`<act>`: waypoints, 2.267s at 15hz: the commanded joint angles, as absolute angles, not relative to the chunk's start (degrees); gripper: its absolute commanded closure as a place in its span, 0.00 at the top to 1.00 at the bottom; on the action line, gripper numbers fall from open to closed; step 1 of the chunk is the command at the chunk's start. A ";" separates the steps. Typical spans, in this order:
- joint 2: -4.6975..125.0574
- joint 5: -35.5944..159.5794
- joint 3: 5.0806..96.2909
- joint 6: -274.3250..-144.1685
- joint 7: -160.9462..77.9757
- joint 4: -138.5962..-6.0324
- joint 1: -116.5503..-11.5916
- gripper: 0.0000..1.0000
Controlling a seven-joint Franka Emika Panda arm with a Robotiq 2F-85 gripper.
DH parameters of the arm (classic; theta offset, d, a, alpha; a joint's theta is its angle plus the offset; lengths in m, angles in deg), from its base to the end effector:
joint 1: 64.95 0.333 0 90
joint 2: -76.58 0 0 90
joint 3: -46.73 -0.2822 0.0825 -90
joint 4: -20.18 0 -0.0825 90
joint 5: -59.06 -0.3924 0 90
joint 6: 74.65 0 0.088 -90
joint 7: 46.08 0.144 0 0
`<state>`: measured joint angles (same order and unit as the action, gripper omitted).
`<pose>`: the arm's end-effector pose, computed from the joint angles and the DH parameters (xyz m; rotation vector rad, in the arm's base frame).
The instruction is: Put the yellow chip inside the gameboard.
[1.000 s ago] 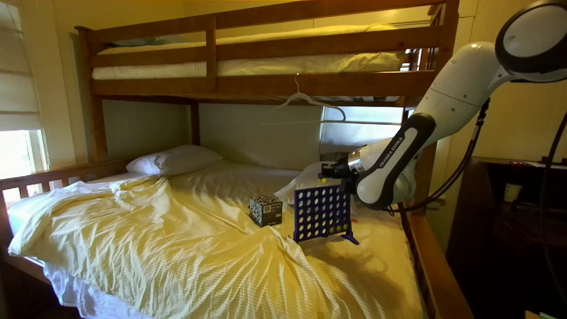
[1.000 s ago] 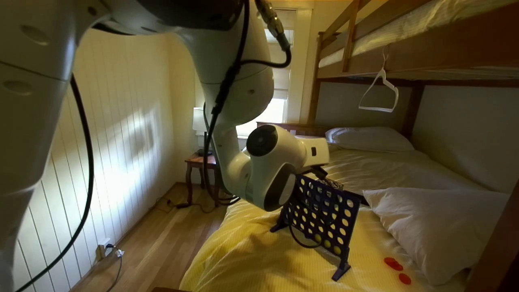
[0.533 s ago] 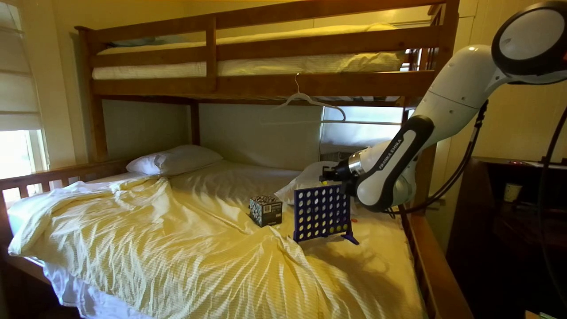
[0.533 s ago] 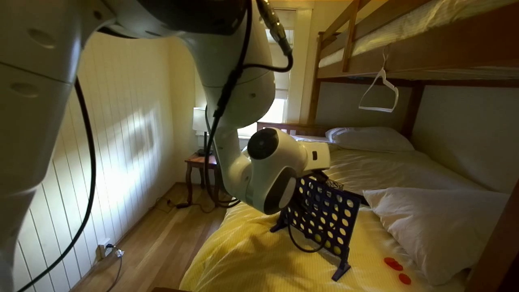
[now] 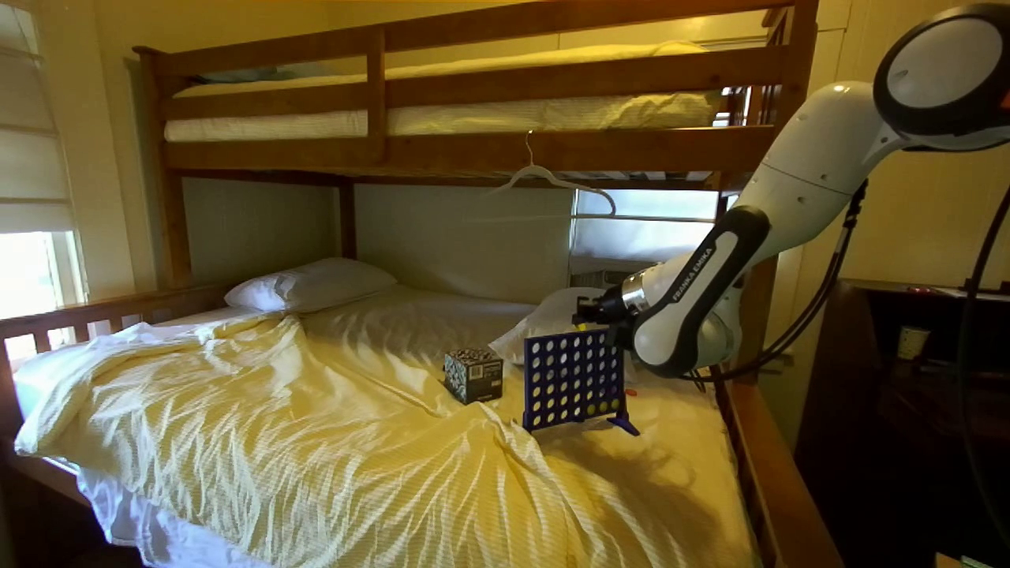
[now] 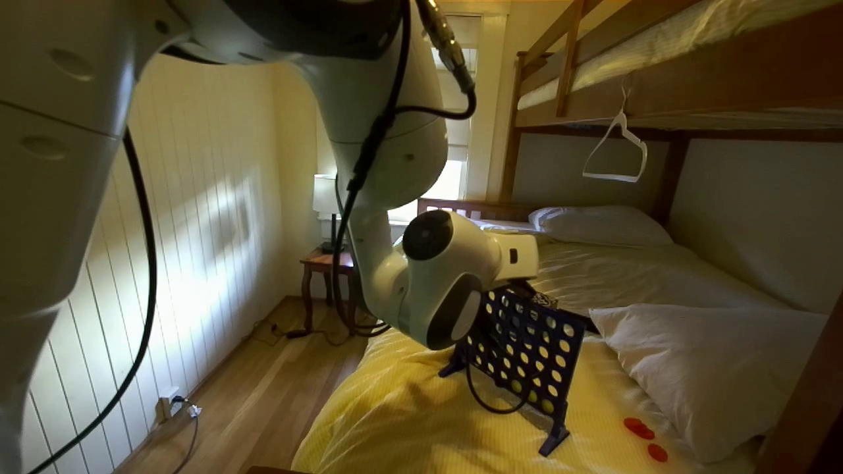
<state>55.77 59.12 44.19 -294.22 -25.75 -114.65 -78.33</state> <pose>0.5720 -0.1099 0.2600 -2.4846 0.7084 -1.6058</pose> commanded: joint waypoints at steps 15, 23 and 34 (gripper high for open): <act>54.66 52.47 45.13 -293.65 -25.76 -112.80 -75.06 0.00; 53.59 50.54 45.55 -293.44 -26.43 -111.52 -74.17 0.00; 53.56 50.50 45.99 -291.43 -27.81 -111.65 -73.67 0.00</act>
<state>54.02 52.45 45.08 -293.17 -26.47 -112.76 -75.05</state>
